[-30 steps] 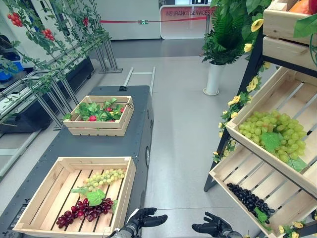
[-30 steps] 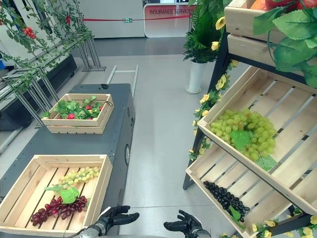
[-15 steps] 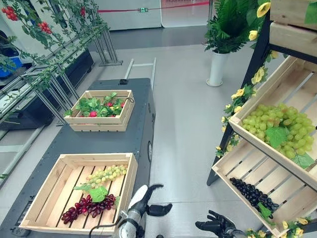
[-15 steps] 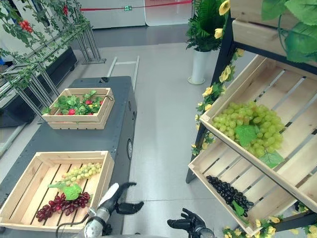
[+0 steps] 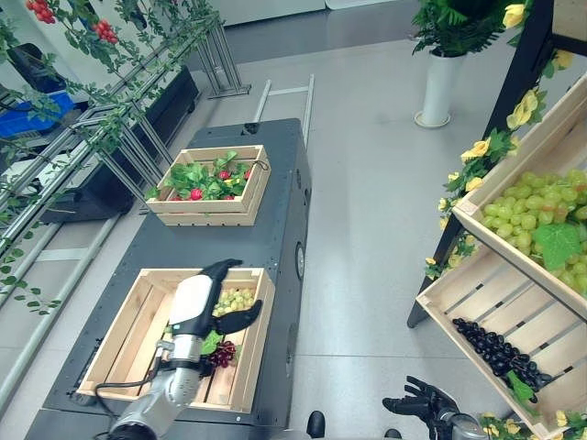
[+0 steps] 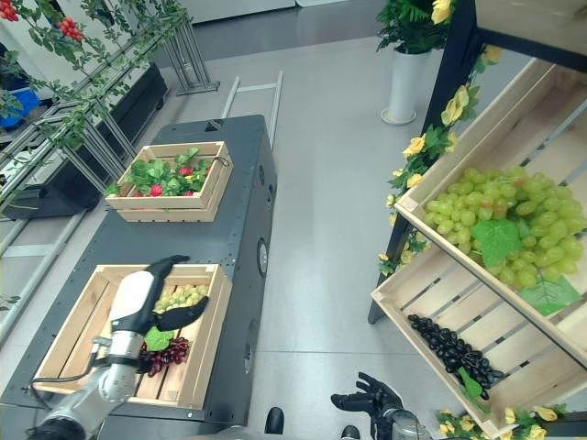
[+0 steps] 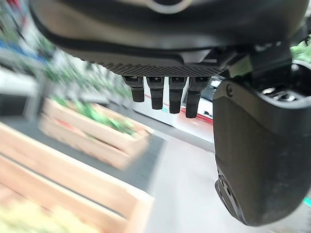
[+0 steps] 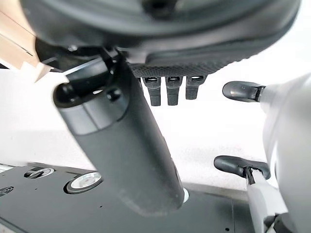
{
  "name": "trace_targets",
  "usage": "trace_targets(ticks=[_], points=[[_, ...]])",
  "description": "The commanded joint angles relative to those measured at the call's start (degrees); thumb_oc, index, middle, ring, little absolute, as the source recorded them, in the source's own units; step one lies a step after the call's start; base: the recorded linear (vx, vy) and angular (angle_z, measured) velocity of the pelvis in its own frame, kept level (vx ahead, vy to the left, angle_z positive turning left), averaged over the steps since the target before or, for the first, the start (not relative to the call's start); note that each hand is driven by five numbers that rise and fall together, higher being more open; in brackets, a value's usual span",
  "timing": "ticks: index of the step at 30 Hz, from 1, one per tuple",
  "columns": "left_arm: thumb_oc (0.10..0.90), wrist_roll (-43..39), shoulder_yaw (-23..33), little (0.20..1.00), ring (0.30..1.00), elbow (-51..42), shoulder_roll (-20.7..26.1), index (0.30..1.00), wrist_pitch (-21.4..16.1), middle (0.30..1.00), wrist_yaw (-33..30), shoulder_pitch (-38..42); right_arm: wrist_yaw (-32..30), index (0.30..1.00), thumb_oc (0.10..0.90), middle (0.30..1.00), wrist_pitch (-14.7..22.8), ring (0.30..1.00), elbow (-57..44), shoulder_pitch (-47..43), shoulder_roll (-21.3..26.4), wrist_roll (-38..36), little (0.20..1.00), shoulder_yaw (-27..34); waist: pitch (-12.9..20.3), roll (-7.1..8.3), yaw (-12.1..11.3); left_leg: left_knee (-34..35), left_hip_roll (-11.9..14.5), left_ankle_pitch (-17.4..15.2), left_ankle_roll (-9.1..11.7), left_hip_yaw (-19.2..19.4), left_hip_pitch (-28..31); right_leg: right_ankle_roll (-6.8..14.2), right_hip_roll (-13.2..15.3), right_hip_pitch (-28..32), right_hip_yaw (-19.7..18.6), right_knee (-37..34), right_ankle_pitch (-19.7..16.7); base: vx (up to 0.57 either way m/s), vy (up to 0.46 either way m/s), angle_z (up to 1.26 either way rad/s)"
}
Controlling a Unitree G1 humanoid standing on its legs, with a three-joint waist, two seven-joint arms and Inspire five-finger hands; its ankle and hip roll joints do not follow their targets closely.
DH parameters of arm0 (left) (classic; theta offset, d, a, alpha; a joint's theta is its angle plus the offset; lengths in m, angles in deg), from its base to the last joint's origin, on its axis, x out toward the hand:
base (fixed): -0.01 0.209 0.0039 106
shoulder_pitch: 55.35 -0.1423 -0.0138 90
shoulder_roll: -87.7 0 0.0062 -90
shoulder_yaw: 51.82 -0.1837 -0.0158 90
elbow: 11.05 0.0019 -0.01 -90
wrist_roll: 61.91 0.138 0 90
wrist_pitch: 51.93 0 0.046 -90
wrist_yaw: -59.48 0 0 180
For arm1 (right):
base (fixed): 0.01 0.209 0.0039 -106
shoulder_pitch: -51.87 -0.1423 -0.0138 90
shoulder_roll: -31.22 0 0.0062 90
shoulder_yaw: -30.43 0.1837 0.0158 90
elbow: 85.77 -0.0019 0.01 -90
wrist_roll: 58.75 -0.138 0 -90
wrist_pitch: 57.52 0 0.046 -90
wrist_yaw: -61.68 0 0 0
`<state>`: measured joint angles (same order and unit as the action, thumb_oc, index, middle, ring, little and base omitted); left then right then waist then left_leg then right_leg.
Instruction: Pick up the fruits from the basket on one side to the basket on the other side
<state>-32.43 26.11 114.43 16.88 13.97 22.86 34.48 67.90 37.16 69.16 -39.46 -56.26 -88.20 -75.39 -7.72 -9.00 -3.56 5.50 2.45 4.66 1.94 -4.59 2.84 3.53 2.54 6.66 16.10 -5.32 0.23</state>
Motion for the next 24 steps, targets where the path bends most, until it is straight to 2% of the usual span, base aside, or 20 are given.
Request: trace_targets(ticks=[1, 4, 9, 12, 14, 16, 17, 24], points=[[0.8, -1.2, 5.3, 0.9, 0.9, -3.5, 7.3, 0.9, 1.2, 0.9, -3.0, 5.4, -0.6, 0.9, 0.8, 0.9, 3.2, 0.9, -1.8, -2.8, -0.9, 0.9, 0.9, 2.6, -2.3, 4.4, -1.7, -1.3, -7.1, -5.3, -3.9, 2.1, 1.6, -2.4, 2.2, -2.3, -1.8, 7.7, 4.6, 0.03, 0.094, 0.15], [0.8, -1.0, 7.4, 0.9, 0.9, -2.5, 10.7, 0.9, 3.0, 0.9, -0.7, 4.3, -0.7, 0.9, 0.8, 0.9, 3.0, 0.9, -1.7, -2.0, -0.4, 0.2, 0.9, 3.2, -3.4, 4.53, -2.4, -4.3, -7.3, -6.0, -4.3, 1.3, 0.8, -2.6, 2.8, -3.1, -0.8, 11.4, 6.0, 0.03, 0.088, 0.16], [0.8, -2.3, 8.9, 0.9, 0.9, -0.3, 13.7, 0.9, 4.0, 0.9, 0.5, 5.2, 0.3, 0.9, 0.8, 0.9, 3.2, 0.9, -1.9, -2.1, 0.0, -0.1, 0.9, 2.8, -6.1, 4.98, -3.4, -11.3, -7.6, -7.8, -4.6, 1.4, -2.1, -2.9, 3.9, -5.3, 0.5, 18.2, 8.4, 0.0, 0.097, 0.22], [0.8, -2.3, 9.0, 0.9, 0.9, 0.9, 15.8, 0.9, 4.9, 0.9, 0.6, 7.0, 1.0, 0.9, 0.8, 0.9, 4.1, 0.9, -2.8, -3.6, 0.1, -0.5, 0.9, 1.4, -9.5, 5.62, -4.6, -16.9, -7.7, -9.3, -4.6, 2.3, -5.9, -2.9, 4.7, -8.4, 1.7, 24.6, 10.4, -0.11, 0.078, 0.35], [0.8, -3.6, 8.6, 0.9, 0.9, 1.7, 17.6, 0.9, 6.2, 0.9, -0.1, 9.7, 0.9, 0.9, 0.8, 0.9, 4.9, 0.9, -4.1, -6.2, 0.4, -1.4, 0.9, -0.6, -12.8, 6.31, -5.6, -22.3, -7.2, -10.6, -4.9, 4.1, -10.8, -3.1, 6.3, -12.7, 3.0, 30.9, 11.3, -0.24, 0.108, 0.21], [0.8, -4.9, 8.4, 0.9, 0.9, 2.1, 18.3, 0.9, 6.6, 0.9, -0.4, 10.8, 0.9, 0.9, 0.8, 0.9, 5.1, 0.9, -4.9, -7.2, 0.6, -1.5, 0.9, -1.5, -13.9, 6.55, -6.0, -24.8, -7.0, -11.5, -5.0, 4.8, -12.9, -3.3, 7.2, -14.7, 3.4, 34.2, 12.5, -0.18, 0.096, 0.21], [0.8, -6.0, 7.5, 0.9, 0.9, 2.8, 19.4, 0.9, 7.6, 0.9, -0.5, 12.9, 0.2, 0.9, 0.8, 0.9, 4.7, 0.9, -6.9, -8.6, 0.9, -1.9, 0.9, -2.7, -15.4, 6.87, -6.4, -28.4, -7.0, -12.6, -5.0, 5.3, -16.0, -3.7, 8.0, -17.2, 3.7, 38.1, 13.6, -0.14, 0.078, 0.09], [0.8, -4.5, 4.8, 0.9, 0.9, 6.8, 22.1, 0.9, 9.4, 0.9, -2.6, 20.1, 0.2, 0.9, 0.8, 0.9, 4.4, 0.9, -7.5, -11.8, 2.0, -2.9, 0.9, -3.6, -18.7, 8.83, -6.6, -37.7, -6.6, -15.8, -5.5, 6.5, -23.3, -4.7, 9.0, -23.6, 2.5, 46.5, 16.4, -0.09, 0.099, 0.12]])
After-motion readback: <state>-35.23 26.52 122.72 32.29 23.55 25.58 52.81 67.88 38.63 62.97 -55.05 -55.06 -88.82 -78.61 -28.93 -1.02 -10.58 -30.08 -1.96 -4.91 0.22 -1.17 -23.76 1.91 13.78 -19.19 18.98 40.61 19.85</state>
